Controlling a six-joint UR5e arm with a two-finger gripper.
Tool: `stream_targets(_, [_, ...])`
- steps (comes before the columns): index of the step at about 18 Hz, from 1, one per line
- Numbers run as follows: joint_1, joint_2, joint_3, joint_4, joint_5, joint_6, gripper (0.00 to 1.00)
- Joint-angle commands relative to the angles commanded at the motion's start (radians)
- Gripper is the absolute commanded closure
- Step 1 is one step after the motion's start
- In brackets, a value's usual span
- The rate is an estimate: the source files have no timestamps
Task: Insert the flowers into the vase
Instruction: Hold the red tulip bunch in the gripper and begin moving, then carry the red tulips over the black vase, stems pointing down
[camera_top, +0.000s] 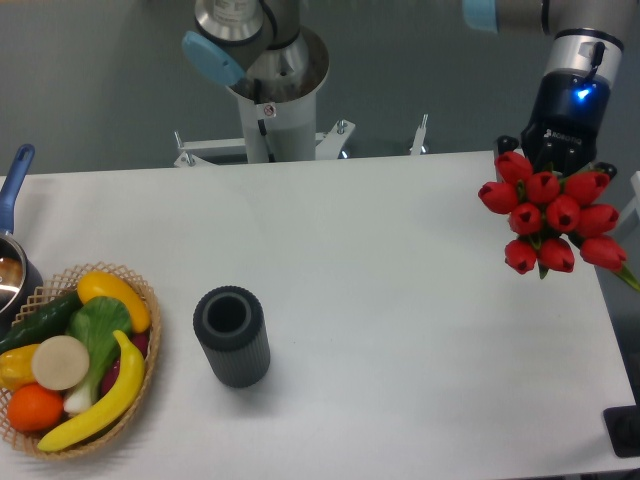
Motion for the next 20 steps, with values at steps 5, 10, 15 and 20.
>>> stream_targets(5, [-0.003,0.003,0.006,0.000,0.000,-0.002,0.61])
stream_targets(10, [-0.005,0.003,0.006,0.014,-0.002,0.002,0.61])
stream_targets(15, [-0.009,-0.005,0.000,0.014,-0.072,0.008,0.61])
stream_targets(20, [-0.081,-0.020,-0.003,0.015,-0.211,0.057,0.61])
